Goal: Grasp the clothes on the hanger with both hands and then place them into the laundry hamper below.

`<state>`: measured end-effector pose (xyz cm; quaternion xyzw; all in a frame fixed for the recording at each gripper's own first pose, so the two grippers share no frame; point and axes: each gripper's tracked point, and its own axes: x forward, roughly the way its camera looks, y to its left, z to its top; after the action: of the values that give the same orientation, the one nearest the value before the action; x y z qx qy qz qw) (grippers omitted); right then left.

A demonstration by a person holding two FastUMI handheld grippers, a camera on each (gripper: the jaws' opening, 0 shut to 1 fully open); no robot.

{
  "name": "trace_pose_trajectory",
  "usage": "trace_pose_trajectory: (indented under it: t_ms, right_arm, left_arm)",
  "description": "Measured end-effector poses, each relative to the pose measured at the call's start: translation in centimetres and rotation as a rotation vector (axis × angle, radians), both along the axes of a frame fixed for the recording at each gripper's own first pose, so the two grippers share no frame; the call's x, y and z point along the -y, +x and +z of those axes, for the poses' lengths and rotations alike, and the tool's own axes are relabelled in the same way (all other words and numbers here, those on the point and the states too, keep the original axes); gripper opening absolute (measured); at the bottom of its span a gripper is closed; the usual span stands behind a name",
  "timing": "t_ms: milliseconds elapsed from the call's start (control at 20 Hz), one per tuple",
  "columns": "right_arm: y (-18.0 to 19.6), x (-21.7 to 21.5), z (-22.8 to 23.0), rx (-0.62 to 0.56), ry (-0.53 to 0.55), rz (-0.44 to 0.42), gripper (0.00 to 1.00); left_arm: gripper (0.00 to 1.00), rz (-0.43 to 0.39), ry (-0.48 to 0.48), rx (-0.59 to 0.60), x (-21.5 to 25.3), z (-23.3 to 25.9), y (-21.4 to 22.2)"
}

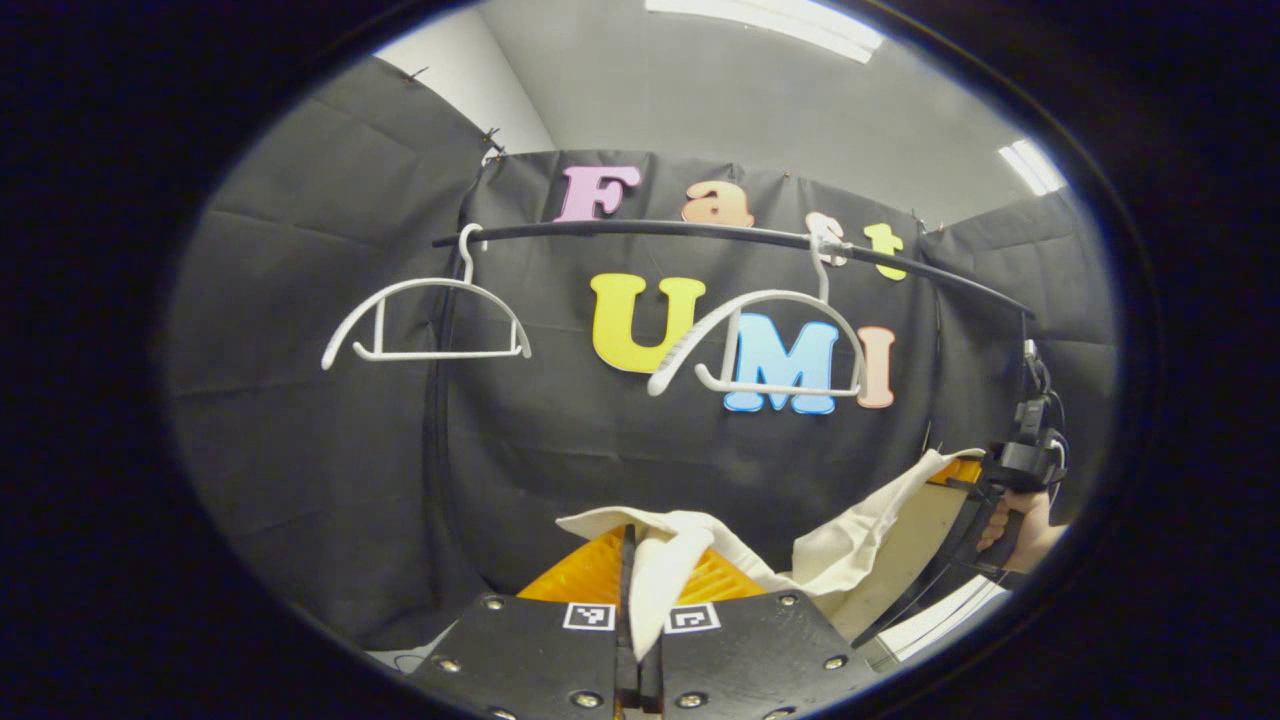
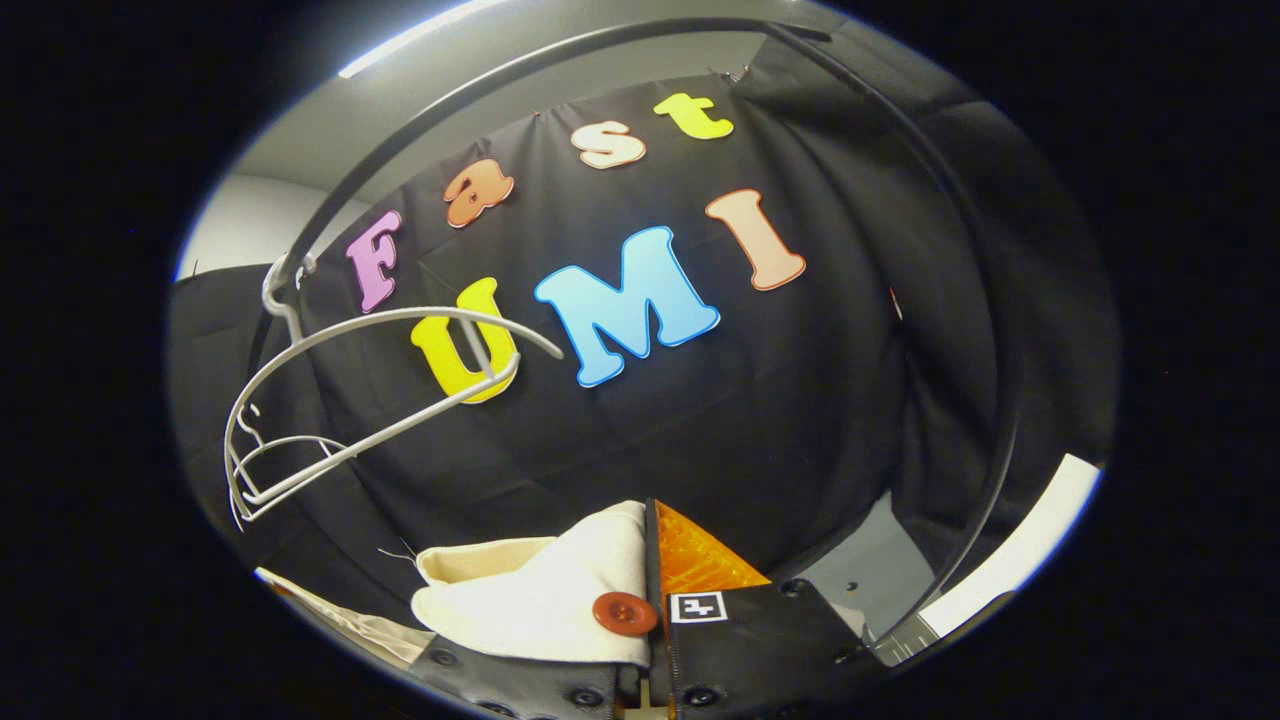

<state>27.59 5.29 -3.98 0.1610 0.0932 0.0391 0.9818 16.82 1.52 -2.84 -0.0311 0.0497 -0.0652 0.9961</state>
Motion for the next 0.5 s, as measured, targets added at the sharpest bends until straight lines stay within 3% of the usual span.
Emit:
trace_pose_trajectory:
  t_ms: [150, 300, 500]
  right_arm:
    - [-4.7, -3.1, 0.2, 0.006, -0.053, 0.020, 0.08]
    - [-7.9, -6.5, -0.5, -0.026, -0.072, 0.056, 0.08]
    - [-12.0, -12.3, -3.2, -0.069, -0.113, 0.142, 0.08]
  left_arm:
    - [0.03, -0.056, 0.014, 0.016, -0.9, 0.7, -2.7]
    - [0.02, -0.120, -0.029, 0.017, -1.4, 0.8, -4.9]
    - [0.02, -0.166, -0.051, 0.012, -2.5, -0.2, -6.8]
